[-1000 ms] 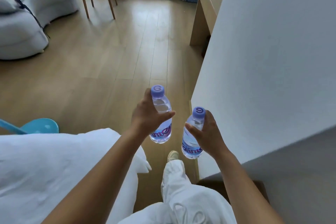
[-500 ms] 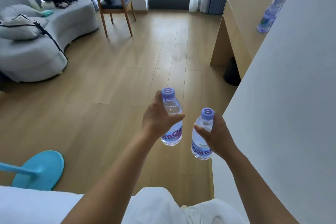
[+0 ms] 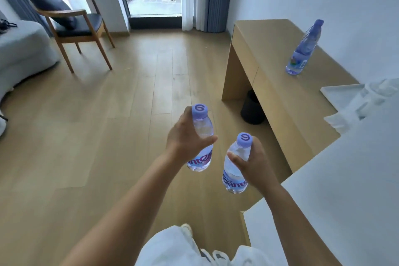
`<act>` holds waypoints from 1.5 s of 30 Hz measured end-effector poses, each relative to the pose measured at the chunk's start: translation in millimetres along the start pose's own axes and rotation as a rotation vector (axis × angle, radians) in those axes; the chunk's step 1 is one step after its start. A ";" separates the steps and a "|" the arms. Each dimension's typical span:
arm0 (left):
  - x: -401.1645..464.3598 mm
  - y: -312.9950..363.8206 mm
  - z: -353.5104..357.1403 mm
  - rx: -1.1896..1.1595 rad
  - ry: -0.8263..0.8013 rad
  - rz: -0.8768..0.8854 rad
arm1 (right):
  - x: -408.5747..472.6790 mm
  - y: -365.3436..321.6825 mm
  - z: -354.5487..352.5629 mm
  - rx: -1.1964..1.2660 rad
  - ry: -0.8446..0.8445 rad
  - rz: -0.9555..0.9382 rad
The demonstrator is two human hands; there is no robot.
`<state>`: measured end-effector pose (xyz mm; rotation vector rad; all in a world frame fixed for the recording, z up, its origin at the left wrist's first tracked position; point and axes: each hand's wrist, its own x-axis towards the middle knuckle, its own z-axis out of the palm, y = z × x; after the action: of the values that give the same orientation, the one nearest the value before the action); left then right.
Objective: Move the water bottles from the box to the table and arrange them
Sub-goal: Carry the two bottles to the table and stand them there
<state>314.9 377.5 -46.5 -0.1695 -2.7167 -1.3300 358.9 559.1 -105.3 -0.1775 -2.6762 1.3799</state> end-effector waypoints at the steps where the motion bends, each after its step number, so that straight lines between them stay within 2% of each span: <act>1: 18.2 0.8 -0.8 0.005 -0.016 0.026 | 13.9 -3.9 -0.7 0.020 0.022 0.018; 10: 188.2 11.9 47.9 -0.047 -0.204 0.148 | 144.0 -10.0 -31.3 0.131 0.222 0.106; 16: 285.7 36.8 109.7 -0.069 -0.327 0.197 | 243.7 23.8 -67.4 0.172 0.386 0.156; 25: 421.4 94.7 208.7 -0.060 -0.455 0.247 | 374.7 81.4 -140.5 0.107 0.656 0.221; 31: 469.1 114.3 266.5 -0.122 -0.495 0.220 | 400.8 107.7 -160.9 0.135 0.734 0.315; 39: 523.3 132.6 324.0 -0.219 -0.503 0.226 | 411.0 103.1 -158.5 0.125 0.810 0.371; 45: 533.3 126.0 347.0 -0.312 -0.644 0.245 | 407.3 98.8 -148.7 0.074 0.868 0.419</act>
<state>-210.8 756.0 -80.3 -1.0927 -2.7765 -1.8584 -13.4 800.9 -77.1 -1.0925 -1.9038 1.1056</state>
